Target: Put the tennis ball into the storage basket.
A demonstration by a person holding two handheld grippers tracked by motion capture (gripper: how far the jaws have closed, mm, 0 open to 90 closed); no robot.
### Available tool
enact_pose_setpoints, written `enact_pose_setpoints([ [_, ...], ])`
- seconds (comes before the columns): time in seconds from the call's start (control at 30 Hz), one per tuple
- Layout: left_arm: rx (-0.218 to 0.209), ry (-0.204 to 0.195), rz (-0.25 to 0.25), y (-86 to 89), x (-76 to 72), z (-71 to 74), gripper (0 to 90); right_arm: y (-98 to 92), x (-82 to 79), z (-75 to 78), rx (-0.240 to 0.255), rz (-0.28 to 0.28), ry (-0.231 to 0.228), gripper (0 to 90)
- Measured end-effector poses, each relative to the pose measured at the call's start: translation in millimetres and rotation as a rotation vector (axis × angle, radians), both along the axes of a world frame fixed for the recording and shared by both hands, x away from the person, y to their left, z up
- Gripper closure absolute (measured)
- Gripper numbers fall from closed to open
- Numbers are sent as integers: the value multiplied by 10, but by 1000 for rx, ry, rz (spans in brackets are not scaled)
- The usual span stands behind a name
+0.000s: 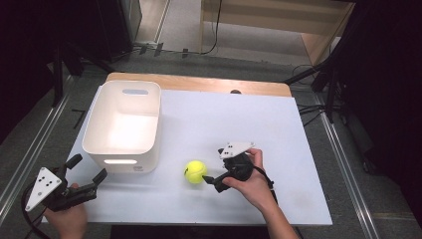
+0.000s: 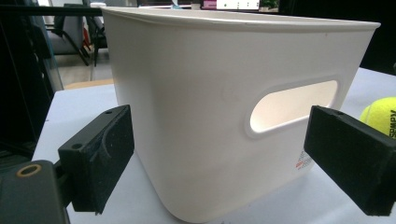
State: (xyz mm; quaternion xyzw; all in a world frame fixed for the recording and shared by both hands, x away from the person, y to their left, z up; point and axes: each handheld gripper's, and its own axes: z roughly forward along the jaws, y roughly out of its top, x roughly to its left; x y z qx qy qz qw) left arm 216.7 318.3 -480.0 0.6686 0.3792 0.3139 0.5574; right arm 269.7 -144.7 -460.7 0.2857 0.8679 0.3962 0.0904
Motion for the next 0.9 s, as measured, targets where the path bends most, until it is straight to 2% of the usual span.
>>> enact_pose_setpoints([
  [0.1, -7, -3, 1, 1, 0, -2, 84, 58, -1, -26, -21, 18, 11, 0],
  [0.2, -1, -1, 0, 0, 0, 0, 84, 112, 2, -53, -47, 14, 20, 0],
  [0.4, -6, -2, -2, 3, 3, -1, 84, 189, 14, -104, -68, 44, 36, 0],
  [0.9, 3, -2, -2, 0, 1, 0, 84, 386, 43, -207, -93, 65, 66, 0],
])
